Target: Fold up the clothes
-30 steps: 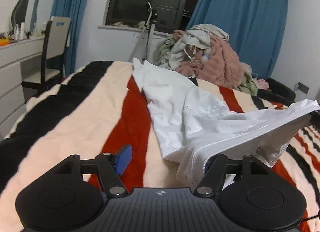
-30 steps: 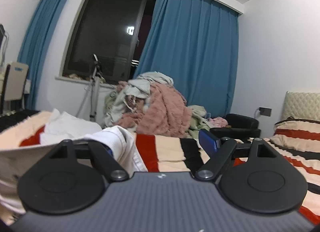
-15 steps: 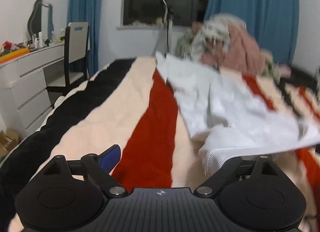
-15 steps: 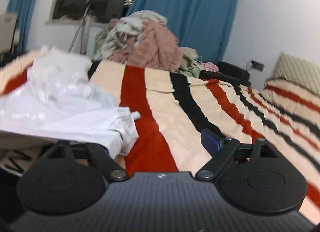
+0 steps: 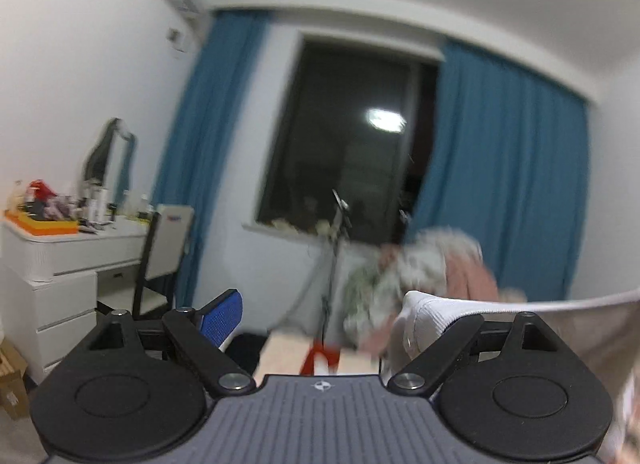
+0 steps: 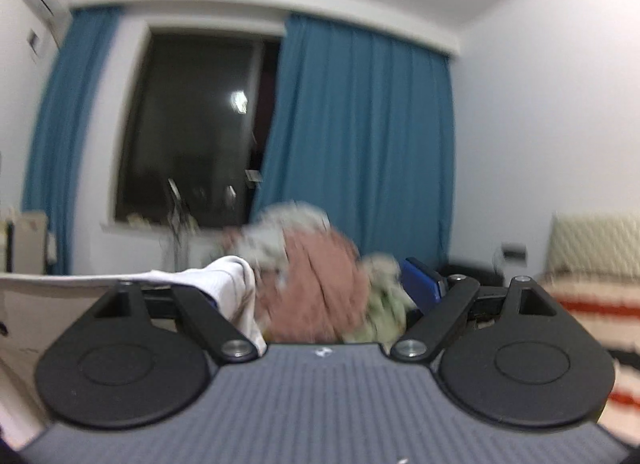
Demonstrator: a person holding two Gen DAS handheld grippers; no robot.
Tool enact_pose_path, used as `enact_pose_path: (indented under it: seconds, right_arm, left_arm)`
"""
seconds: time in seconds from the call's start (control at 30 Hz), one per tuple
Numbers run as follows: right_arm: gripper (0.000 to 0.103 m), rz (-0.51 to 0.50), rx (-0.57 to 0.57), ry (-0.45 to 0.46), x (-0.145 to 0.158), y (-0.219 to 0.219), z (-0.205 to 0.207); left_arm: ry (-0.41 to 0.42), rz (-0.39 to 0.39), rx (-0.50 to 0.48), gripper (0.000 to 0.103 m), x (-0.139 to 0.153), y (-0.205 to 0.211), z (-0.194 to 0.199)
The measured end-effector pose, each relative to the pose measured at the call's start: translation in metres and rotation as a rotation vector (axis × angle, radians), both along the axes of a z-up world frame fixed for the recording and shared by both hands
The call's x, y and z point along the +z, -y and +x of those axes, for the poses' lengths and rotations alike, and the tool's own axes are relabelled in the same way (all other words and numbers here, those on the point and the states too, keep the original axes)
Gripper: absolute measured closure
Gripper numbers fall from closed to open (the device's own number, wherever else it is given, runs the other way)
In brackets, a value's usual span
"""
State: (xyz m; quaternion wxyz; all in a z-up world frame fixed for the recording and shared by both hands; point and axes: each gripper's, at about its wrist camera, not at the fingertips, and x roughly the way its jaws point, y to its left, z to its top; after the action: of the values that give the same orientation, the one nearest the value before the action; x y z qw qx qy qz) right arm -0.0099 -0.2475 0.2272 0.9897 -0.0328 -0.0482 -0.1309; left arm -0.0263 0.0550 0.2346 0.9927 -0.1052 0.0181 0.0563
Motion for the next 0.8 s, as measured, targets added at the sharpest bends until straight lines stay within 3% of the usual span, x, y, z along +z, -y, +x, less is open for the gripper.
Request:
enact_pose_path:
  seconds: [0.1,0.2,0.33,0.47,0.57,0.63,0.8]
  right_arm:
    - [0.017,-0.013,0.05,0.068,0.071,-0.006,-0.018]
    - [0.018,-0.008,0.084,0.121,0.14,-0.007,-0.038]
    - [0.017,0.008,0.094,0.205,0.217,0.002,-0.061]
    - [0.017,0.037,0.102,0.243,0.267,0.019,-0.067]
    - [0.017,0.035,0.094,0.235,0.281,0.03,-0.054]
    - [0.017,0.014,0.077,0.205,0.275,0.033,-0.035]
    - [0.016,-0.001,0.069,0.066,0.22,0.04,0.049]
  left_arm:
    - [0.049,-0.08,0.058,0.013,0.082,-0.005,-0.018]
    - [0.12,-0.079,0.092,0.013,0.156,-0.002,-0.042]
    - [0.264,-0.014,0.11,0.013,0.241,0.015,-0.077]
    - [0.341,0.04,0.095,0.013,0.297,0.034,-0.093]
    - [0.361,0.072,0.088,0.012,0.315,0.053,-0.084]
    - [0.347,0.077,0.075,0.011,0.313,0.061,-0.064]
    - [0.225,0.05,0.024,0.009,0.251,0.075,0.038]
